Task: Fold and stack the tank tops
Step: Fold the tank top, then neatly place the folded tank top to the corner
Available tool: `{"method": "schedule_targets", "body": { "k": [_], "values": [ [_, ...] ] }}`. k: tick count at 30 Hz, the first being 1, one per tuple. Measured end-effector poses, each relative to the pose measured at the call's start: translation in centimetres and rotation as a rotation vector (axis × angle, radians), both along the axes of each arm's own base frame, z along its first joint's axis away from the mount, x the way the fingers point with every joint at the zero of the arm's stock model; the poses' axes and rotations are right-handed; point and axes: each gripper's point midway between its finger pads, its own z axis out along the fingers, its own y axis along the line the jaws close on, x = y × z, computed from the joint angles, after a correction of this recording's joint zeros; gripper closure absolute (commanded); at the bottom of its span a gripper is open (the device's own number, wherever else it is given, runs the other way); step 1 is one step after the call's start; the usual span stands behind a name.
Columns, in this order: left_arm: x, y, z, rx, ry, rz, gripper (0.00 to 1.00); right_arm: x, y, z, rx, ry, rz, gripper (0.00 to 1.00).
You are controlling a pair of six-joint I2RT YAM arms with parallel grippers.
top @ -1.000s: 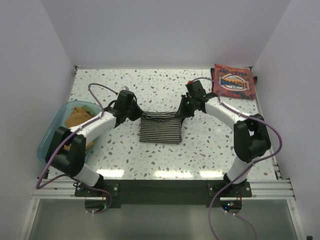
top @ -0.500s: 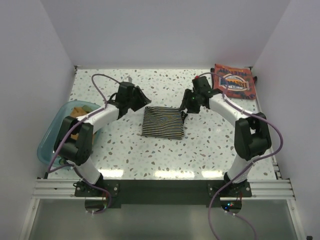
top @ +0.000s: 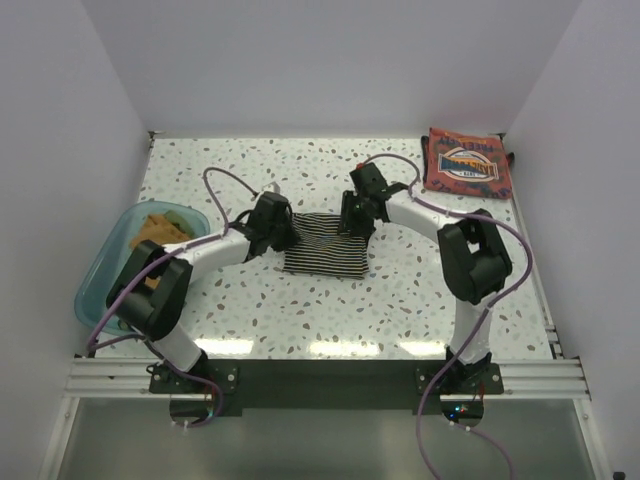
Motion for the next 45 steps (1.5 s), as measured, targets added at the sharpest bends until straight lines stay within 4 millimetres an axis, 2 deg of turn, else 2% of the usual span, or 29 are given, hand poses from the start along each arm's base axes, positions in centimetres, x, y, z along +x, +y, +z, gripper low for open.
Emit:
{"method": "schedule_targets", "body": {
  "k": [3, 7, 8, 15, 18, 19, 22, 24, 28, 31, 38, 45],
  "values": [
    [-2.0, 1.5, -3.0, 0.049, 0.073, 0.025, 1.0, 1.0, -1.1, -1.0, 0.009, 0.019, -0.037, 0.57],
    [-3.5, 2.4, -5.4, 0.062, 0.127, 0.046, 1.0, 2.3, -2.7, -2.3, 0.03, 0.047, -0.092, 0.57],
    [-3.4, 2.2, -5.3, 0.053, 0.122, 0.048, 1.0, 2.4, -3.0, -2.8, 0.042, 0.064, -0.106, 0.57],
    [-3.6, 1.4, -5.4, 0.018, 0.102, 0.049, 1.0, 2.8, -3.1, -2.7, 0.064, 0.065, -0.118, 0.56],
    [-4.1, 1.3, -5.3, 0.014, 0.102, 0.041, 1.0, 2.8, -3.1, -2.5, 0.062, 0.062, -0.114, 0.52],
    [-4.3, 1.3, -5.2, 0.013, 0.104, 0.039, 1.0, 2.7, -3.2, -2.3, 0.058, 0.061, -0.112, 0.44],
    [-4.7, 1.2, -5.2, 0.019, 0.111, 0.033, 1.0, 2.3, -4.0, -1.2, 0.025, 0.045, -0.11, 0.33],
    [-4.7, 1.2, -5.2, 0.019, 0.113, 0.032, 1.0, 1.7, -4.8, 0.4, 0.012, 0.013, -0.107, 0.31],
    [-4.8, 1.2, -5.2, 0.018, 0.115, 0.029, 1.0, -0.2, -6.5, 3.2, 0.017, -0.054, -0.104, 0.18],
    [-4.8, 1.1, -5.2, 0.017, 0.117, 0.027, 1.0, -2.1, -7.5, 3.0, 0.024, -0.064, -0.087, 0.16],
    [-4.9, 1.1, -5.3, 0.015, 0.118, 0.019, 1.0, -4.4, -6.3, -2.0, 0.079, 0.034, 0.012, 0.12],
    [-4.9, 0.7, -5.4, 0.001, 0.122, 0.006, 1.0, -3.0, -4.1, -1.8, 0.214, -0.021, 0.072, 0.15]
  ]
}}
